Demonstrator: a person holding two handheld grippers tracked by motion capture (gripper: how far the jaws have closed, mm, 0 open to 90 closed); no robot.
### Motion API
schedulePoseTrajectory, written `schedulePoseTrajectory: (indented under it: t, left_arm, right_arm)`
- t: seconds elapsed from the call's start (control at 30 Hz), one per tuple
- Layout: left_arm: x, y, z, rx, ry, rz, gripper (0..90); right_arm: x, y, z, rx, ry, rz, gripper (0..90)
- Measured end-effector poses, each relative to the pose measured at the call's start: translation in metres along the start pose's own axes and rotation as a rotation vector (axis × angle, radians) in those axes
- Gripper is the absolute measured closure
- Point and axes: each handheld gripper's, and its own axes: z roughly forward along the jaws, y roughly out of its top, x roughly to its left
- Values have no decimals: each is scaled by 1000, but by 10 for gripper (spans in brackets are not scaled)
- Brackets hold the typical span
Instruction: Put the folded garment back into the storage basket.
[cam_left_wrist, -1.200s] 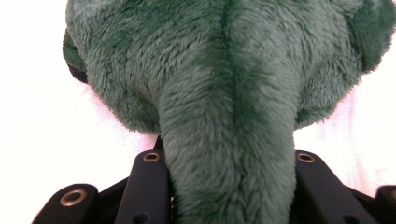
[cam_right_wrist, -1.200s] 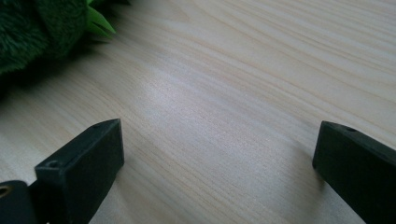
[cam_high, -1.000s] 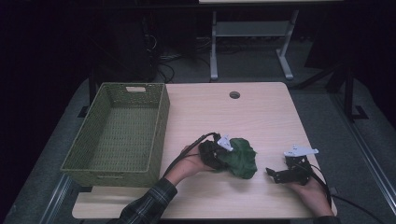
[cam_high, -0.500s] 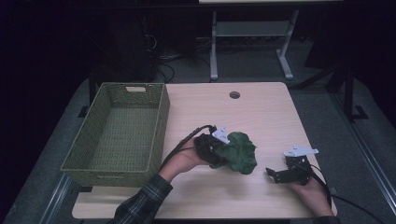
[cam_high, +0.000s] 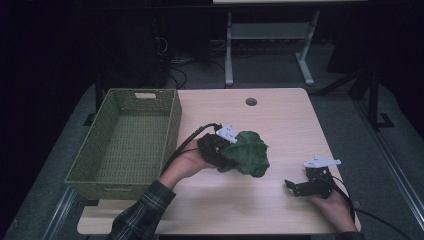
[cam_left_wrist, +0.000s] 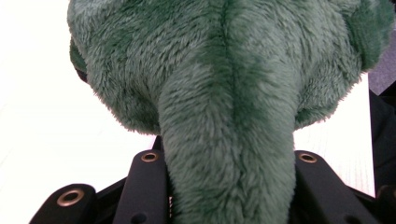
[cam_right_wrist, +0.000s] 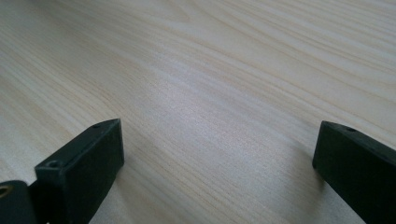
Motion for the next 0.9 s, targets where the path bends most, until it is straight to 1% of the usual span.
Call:
schedulePoseTrajectory:
  t: [0.13, 0.23, 0.27, 0.33, 0.4, 0.43, 0.47, 0.53, 0.63, 0.7, 0.77, 0.9]
  left_arm:
    - [3, -2, -10, 1, 16, -8, 628]
    - [6, -5, -17, -9, 23, -20, 628]
    - [8, -6, -20, -6, 28, -17, 628]
    - [10, -8, -25, -8, 37, -27, 628]
    - [12, -11, -30, -7, 48, -33, 628]
    - [13, -13, -32, -13, 53, -42, 627]
    - [14, -14, -35, -5, 57, -36, 627]
    - [16, -18, -39, -15, 67, -54, 627]
    - [21, -23, -47, -10, 84, -63, 626]
    - [23, -27, -51, -18, 95, -77, 624]
    - [26, -30, -57, -16, 107, -80, 624]
    - [31, -38, -69, -21, 131, -99, 624]
  right_arm:
    - [0, 0, 0, 2, 1, 4, 17]
    - [0, 0, 0, 2, 1, 5, 17]
    - [0, 0, 0, 2, 0, 5, 17]
    - [0, 0, 0, 2, 0, 6, 17]
    - [0, 0, 0, 2, 0, 6, 17]
    - [0, 0, 0, 2, 0, 5, 17]
    - [0, 0, 0, 2, 0, 6, 17]
    - [0, 0, 0, 1, -2, 3, 17]
    - [0, 0, 0, 1, -3, 7, 17]
    - [0, 0, 0, 0, -4, 5, 17]
    - [0, 0, 0, 0, -4, 5, 17]
    - [0, 0, 0, 0, -5, 4, 14]
